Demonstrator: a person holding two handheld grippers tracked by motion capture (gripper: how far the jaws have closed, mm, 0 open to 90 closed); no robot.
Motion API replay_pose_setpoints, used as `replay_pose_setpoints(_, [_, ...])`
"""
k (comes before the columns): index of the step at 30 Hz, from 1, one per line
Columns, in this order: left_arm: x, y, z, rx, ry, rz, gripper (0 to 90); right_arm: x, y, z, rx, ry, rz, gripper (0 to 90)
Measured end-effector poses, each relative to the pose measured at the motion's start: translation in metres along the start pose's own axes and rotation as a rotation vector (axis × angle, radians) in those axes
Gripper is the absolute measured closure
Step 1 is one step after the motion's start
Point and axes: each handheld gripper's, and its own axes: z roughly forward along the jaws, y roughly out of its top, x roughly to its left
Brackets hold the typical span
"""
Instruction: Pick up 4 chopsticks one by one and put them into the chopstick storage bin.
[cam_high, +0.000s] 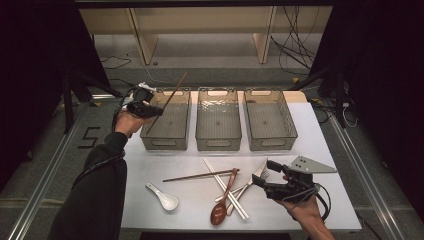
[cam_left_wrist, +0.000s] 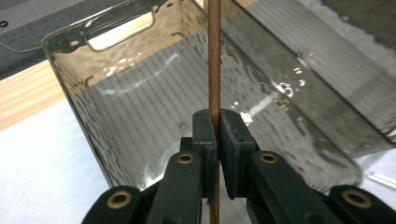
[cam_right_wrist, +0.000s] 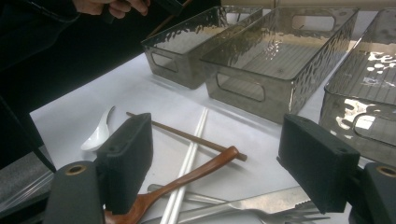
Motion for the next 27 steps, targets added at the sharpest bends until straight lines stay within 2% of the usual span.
replay_pose_setpoints(9, [0.001,-0.005,0.012,0.03,0.017,0.002,84.6,0.0,0.0,0.0,0.002,-0.001,-0.001,27.1])
replay_pose_setpoints(13, [0.001,-0.009,0.016,0.032,0.018,-0.016,84.5,0.0,0.0,0.0,0.0,0.0,-0.005,27.1])
replay_pose_setpoints(18, [0.003,-0.013,0.02,0.038,0.039,-0.039,83.5,0.0,0.0,0.0,-0.001,0.001,-0.001,27.1])
replay_pose_setpoints(19, [0.003,-0.014,0.022,0.039,0.043,-0.046,78.1,0.0,0.0,0.0,0.001,0.0,-0.002,27.1])
replay_pose_setpoints(21, [0.002,-0.016,0.022,0.049,0.026,-0.068,75.1,0.0,0.0,0.0,0.0,-0.001,-0.005,27.1])
replay_pose_setpoints(23, [0.0,-0.019,0.021,0.052,0.031,-0.071,69.4,0.001,0.0,-0.001,-0.001,-0.001,-0.003,27.1])
replay_pose_setpoints(25, [-0.002,-0.021,0.016,0.036,0.029,-0.088,60.8,0.001,0.0,0.0,0.001,-0.002,-0.005,27.1])
replay_pose_setpoints(26, [-0.003,-0.023,0.012,0.024,0.026,-0.087,52.1,0.001,0.0,-0.001,-0.002,-0.003,-0.004,27.1])
replay_pose_setpoints(27, [-0.007,-0.024,0.008,0.018,0.023,-0.08,48.7,0.001,0.0,-0.001,-0.005,-0.003,-0.002,27.1])
